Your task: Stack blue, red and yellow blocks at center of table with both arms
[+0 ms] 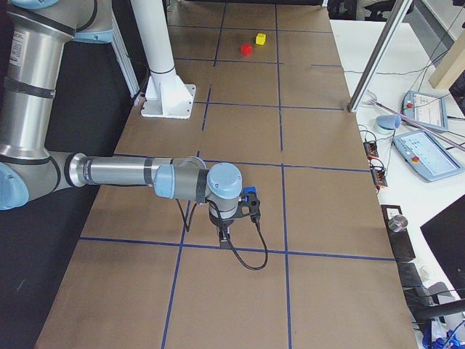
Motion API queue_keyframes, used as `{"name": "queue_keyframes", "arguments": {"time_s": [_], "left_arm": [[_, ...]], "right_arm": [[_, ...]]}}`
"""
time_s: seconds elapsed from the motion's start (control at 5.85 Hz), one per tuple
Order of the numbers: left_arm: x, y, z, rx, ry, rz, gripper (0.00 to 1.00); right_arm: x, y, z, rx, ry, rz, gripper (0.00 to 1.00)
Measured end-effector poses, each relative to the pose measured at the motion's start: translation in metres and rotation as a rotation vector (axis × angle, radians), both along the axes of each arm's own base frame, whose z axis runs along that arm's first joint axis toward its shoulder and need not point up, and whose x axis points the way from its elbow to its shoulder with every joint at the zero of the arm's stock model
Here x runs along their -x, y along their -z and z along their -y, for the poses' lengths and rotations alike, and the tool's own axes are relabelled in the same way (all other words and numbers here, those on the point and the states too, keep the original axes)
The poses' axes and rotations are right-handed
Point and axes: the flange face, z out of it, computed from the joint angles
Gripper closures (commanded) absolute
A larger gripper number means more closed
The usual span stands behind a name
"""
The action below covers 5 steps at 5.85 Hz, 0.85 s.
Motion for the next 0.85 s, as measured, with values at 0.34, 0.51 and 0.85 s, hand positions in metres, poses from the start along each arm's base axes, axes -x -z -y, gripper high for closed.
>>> {"name": "queue_keyframes", "arguments": {"time_s": [0.34,0.51,0.85], "left_arm": [[-0.005,0.005,0.003,-0.004,-0.009,0.003,0.00],[-0.007,0.007,0.004,-0.009,-0.012,0.005,0.00],[-0.008,0.002,0.003,-0.003,-0.015,-0.004,0.00]], "right_arm": [[0.000,0.008,-0.002,0.030,-0.043,0.003,0.00],[0.000,0.013,-0.002,0.052,-0.075,0.002,0.00],[0.000,0.013,-0.003,0.064,-0.086,0.001,0.00]]}}
